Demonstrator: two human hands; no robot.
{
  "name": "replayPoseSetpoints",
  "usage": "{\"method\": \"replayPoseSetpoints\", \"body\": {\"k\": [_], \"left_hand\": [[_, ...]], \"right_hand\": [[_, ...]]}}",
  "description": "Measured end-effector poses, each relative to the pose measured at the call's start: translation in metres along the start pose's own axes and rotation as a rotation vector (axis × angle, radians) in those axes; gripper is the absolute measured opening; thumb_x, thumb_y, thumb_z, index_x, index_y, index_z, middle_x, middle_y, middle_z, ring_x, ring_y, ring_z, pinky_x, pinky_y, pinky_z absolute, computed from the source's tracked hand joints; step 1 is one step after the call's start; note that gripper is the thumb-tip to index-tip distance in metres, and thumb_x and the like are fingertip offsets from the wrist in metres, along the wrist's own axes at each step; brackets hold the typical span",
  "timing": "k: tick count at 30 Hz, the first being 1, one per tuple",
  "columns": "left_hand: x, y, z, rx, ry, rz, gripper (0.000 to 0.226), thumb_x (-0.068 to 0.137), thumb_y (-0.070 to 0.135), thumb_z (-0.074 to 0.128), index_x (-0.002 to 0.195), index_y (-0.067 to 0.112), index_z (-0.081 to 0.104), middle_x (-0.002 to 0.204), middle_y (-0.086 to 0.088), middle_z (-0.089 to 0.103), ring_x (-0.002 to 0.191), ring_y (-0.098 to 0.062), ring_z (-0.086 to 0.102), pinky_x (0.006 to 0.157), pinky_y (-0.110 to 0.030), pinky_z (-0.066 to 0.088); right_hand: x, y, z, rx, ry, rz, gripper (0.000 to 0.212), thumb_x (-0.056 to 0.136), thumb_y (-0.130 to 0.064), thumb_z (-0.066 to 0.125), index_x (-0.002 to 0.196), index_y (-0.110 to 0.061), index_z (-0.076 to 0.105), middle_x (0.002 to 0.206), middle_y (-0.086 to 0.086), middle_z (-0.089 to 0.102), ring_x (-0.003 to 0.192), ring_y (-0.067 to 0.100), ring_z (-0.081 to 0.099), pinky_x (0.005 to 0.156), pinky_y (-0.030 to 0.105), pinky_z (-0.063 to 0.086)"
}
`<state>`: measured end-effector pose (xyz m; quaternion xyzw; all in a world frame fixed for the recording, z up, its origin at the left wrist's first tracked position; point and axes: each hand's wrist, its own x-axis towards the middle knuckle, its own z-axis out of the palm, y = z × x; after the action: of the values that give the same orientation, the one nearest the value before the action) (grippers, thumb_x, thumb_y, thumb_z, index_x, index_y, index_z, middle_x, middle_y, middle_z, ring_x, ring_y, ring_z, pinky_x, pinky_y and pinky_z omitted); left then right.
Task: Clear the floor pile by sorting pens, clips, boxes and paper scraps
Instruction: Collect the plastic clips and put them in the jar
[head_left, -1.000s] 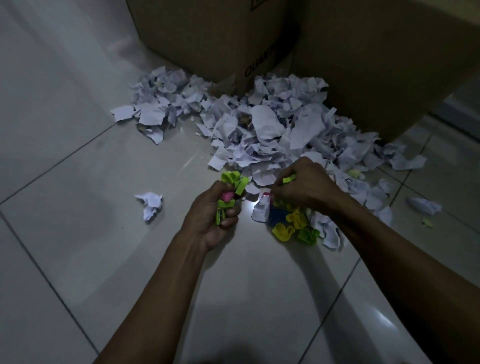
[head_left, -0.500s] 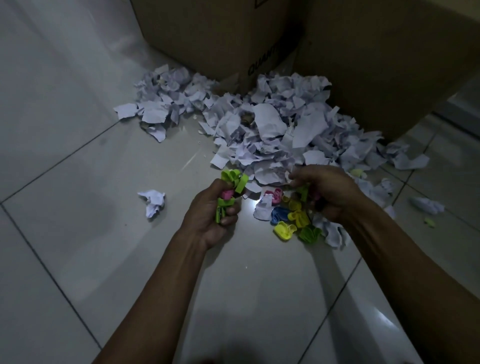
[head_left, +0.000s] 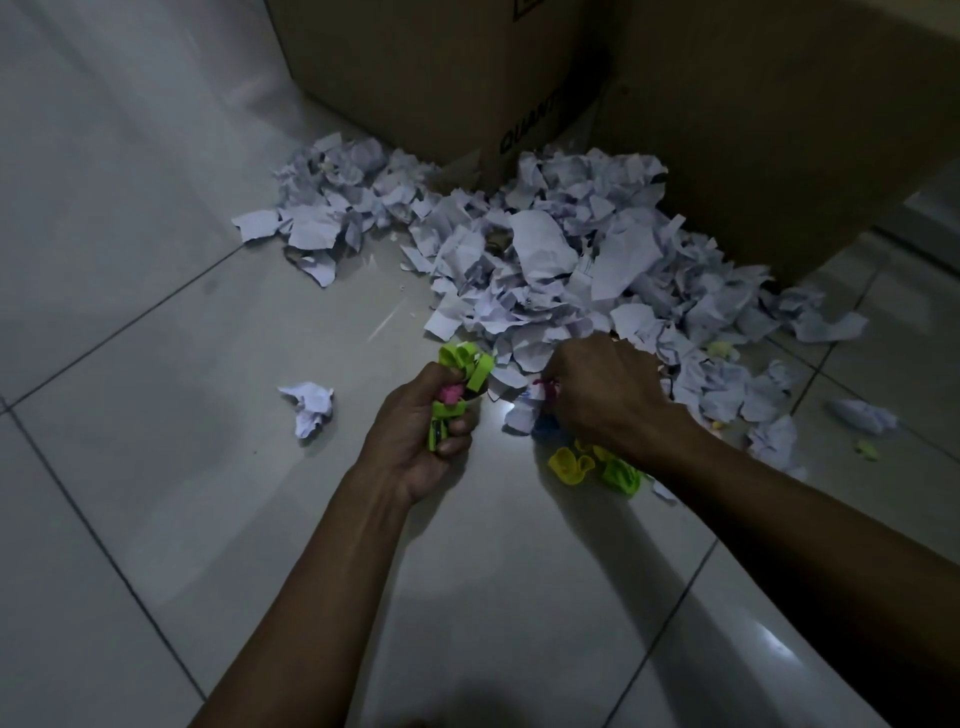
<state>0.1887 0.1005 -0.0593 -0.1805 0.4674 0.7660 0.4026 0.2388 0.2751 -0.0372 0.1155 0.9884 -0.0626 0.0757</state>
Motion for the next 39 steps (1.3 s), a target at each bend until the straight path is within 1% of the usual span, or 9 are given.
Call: {"method": "replayPoseSetpoints", "body": {"k": [2,5,9,15,20,25,29,33,39], "left_hand": [[-0.001,0.0,0.0,0.001,0.003,-0.003,0.002,0.086,0.012,0.051,0.085,0.011,0.051,0.085,-0.011,0.051,0.04,-0.01,0.036,0.031,-0.013,0.022],[-0.002,-0.001,0.003,0.007,0.003,-0.012,0.003,0.087,0.012,0.05,0.087,0.01,0.052,0.083,-0.01,0.051,0.04,-0.01,0.036,0.03,-0.013,0.021],[-0.001,-0.002,0.006,0.015,0.008,-0.024,0.003,0.086,0.013,0.051,0.088,0.012,0.049,0.083,-0.01,0.051,0.039,-0.01,0.036,0.03,-0.014,0.022],[-0.008,0.005,0.015,0.051,0.021,-0.067,0.004,0.086,0.012,0.05,0.09,0.011,0.05,0.083,-0.009,0.056,0.038,-0.009,0.035,0.031,-0.013,0.02],[-0.009,0.04,0.038,0.162,-0.056,-0.089,0.002,0.086,0.012,0.047,0.085,0.014,0.047,0.08,-0.007,0.057,0.038,-0.008,0.034,0.031,-0.011,0.02],[-0.013,0.075,0.07,0.265,-0.059,-0.043,0.011,0.089,0.012,0.046,0.079,0.016,0.043,0.083,-0.008,0.054,0.038,-0.008,0.035,0.031,-0.01,0.019],[-0.012,0.081,0.087,0.26,-0.068,-0.059,0.009,0.089,0.012,0.047,0.083,0.015,0.042,0.084,-0.008,0.052,0.038,-0.009,0.035,0.032,-0.01,0.02],[-0.012,0.075,0.097,0.283,-0.064,-0.088,0.014,0.09,0.012,0.046,0.077,0.013,0.044,0.078,-0.008,0.056,0.038,-0.01,0.034,0.033,-0.01,0.018],[-0.01,0.074,0.107,0.316,-0.048,-0.085,0.017,0.09,0.011,0.047,0.073,0.014,0.044,0.083,-0.009,0.051,0.039,-0.01,0.034,0.033,-0.011,0.018]], "right_hand": [[0.0,-0.001,0.001,-0.01,0.005,0.006,0.017,0.08,-0.029,0.064,0.092,-0.017,0.067,0.093,0.012,0.062,0.089,0.035,0.063,0.064,0.031,0.035],[0.004,0.002,0.001,0.033,-0.009,0.041,0.022,0.079,-0.033,0.066,0.092,-0.017,0.067,0.095,0.011,0.063,0.089,0.034,0.063,0.065,0.031,0.037],[0.004,0.016,-0.013,0.288,-0.092,0.165,0.035,0.074,-0.046,0.074,0.102,-0.026,0.074,0.09,-0.001,0.071,0.07,0.017,0.062,0.059,0.03,0.051],[-0.02,0.033,-0.05,1.01,-0.341,0.405,0.021,0.079,-0.023,0.078,0.098,-0.03,0.074,0.041,-0.012,0.05,0.036,0.007,0.038,0.034,0.017,0.028],[-0.031,0.049,-0.063,1.418,-0.371,0.57,0.027,0.072,-0.021,0.08,0.097,-0.011,0.076,0.045,-0.001,0.046,0.033,0.009,0.033,0.038,0.012,0.022],[-0.034,0.061,-0.065,1.062,-0.232,0.54,0.026,0.069,-0.025,0.087,0.08,-0.005,0.073,0.052,0.001,0.06,0.033,0.007,0.048,0.034,0.015,0.031],[-0.025,0.069,-0.046,0.603,-0.186,0.46,0.036,0.064,-0.051,0.082,0.078,-0.019,0.072,0.084,0.003,0.07,0.077,0.018,0.066,0.061,0.023,0.042],[-0.026,0.072,-0.045,0.32,-0.128,0.424,0.036,0.075,-0.046,0.07,0.092,-0.016,0.062,0.104,0.012,0.062,0.099,0.032,0.062,0.07,0.029,0.04],[-0.029,0.072,-0.043,0.057,-0.082,0.341,0.03,0.089,-0.033,0.057,0.113,-0.016,0.054,0.119,0.009,0.058,0.109,0.03,0.059,0.086,0.034,0.047]]}}
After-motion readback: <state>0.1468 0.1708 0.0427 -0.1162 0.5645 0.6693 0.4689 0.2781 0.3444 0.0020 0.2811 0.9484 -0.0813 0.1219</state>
